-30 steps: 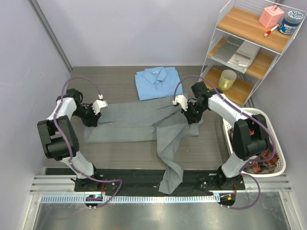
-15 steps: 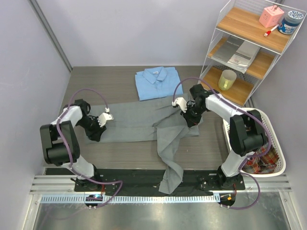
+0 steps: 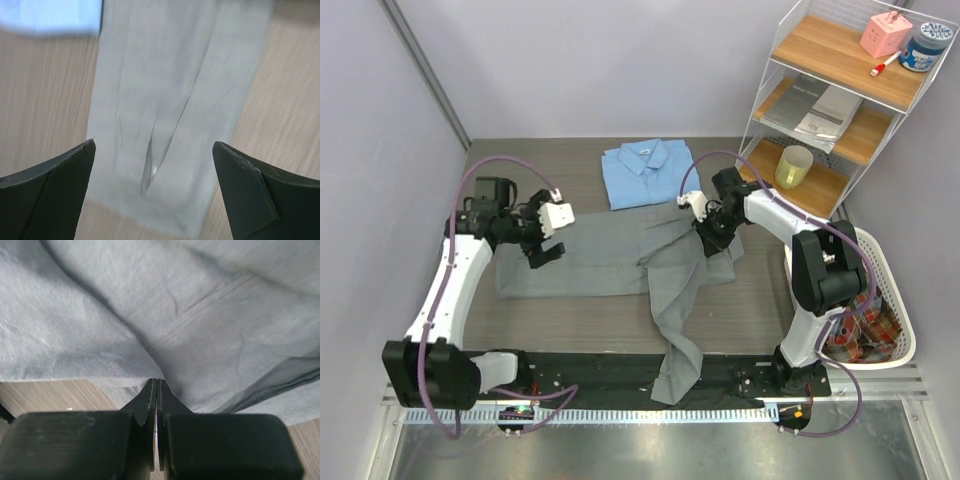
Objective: Fold and stack the long sleeve shirts
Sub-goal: Fold the shirt
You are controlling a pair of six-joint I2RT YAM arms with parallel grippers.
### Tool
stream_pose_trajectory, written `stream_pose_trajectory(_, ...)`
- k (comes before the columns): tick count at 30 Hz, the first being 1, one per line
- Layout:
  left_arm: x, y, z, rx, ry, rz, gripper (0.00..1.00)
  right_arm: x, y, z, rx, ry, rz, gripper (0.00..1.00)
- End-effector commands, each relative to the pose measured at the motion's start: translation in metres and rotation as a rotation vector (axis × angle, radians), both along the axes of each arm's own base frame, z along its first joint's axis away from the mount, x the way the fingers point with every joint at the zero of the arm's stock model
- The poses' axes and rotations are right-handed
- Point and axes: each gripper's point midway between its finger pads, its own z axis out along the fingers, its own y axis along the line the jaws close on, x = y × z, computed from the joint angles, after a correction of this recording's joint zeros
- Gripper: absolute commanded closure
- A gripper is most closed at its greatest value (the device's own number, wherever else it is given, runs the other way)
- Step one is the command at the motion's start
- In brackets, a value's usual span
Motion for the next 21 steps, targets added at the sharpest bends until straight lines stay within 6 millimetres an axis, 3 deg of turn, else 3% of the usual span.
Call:
stream_pose_trajectory(1,-0.032,-0.07,0.014,-0.082,0.041,-0.207,0.0,0.019,0.017,0.03,0.089,-0.083,-0.047,0.96)
stream_pose_trajectory(4,-0.031,-0.093,0.003,-0.049,0.06,-0.237,0.0,0.021,0.014,0.029,0.081,-0.119,-0.052,0.97)
stream_pose_trajectory(9,-0.013,-0.102,-0.018,-0.098,0.161,-0.107,0.04,0.022,-0.006,0.012,0.005,-0.146,-0.086,0.99)
stream_pose_trajectory(13,-0.012,-0.104,-0.04,-0.088,0.223,-0.109,0.14,0.019,-0.004,0.03,0.071,-0.202,-0.087,0.99)
stream_pose_trajectory(15,-0.016,-0.103,-0.047,-0.081,0.241,-0.108,0.15,0.017,-0.001,0.033,0.088,-0.214,-0.076,0.99)
stream_pose_trajectory(21,-0.024,-0.108,-0.046,-0.118,0.231,-0.142,0.16,0.037,0.002,0.016,0.069,-0.185,-0.118,0.99)
